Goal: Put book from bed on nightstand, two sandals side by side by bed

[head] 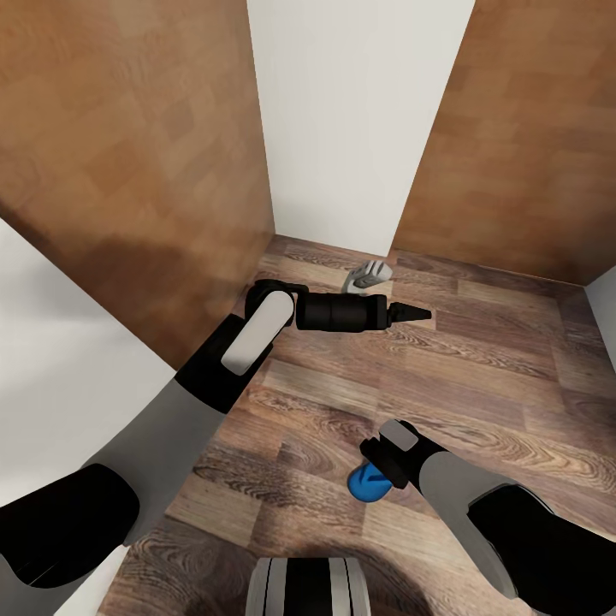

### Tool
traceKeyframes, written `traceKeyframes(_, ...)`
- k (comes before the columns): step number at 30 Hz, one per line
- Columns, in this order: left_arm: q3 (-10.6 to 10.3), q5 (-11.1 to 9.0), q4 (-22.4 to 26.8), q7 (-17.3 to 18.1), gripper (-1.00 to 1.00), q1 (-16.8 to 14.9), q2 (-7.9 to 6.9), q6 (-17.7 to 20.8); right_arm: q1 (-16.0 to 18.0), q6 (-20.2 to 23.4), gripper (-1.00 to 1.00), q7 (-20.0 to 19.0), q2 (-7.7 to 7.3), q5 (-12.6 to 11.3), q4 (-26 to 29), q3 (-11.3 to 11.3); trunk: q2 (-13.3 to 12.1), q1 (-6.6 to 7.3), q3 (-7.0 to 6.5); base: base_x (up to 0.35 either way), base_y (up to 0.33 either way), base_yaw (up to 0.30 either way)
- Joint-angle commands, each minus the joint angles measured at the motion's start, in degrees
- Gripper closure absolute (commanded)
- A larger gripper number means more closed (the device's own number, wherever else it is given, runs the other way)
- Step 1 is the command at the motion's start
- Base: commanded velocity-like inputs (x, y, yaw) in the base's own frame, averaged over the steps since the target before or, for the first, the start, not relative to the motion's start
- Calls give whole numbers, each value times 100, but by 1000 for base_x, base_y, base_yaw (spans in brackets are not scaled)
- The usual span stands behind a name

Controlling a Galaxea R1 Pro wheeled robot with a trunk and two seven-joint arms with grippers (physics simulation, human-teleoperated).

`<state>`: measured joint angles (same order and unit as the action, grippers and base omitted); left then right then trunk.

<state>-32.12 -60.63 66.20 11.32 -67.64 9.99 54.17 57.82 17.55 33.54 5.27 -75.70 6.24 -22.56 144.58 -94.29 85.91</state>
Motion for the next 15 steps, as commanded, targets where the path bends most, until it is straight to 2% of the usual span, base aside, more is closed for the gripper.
traceKeyframes(1, 4, 43, -2, 43, -100, -3, 1, 14, 1, 38, -100, 28, -3, -15, 9, -39, 1, 1, 3, 0, 0, 0)
traceKeyframes(15, 4, 43, -2, 37, -100, -3, 1, 14, 1, 13, -100, 30, -1, -15, 9, -38, 1, 1, 3, 0, 0, 0)
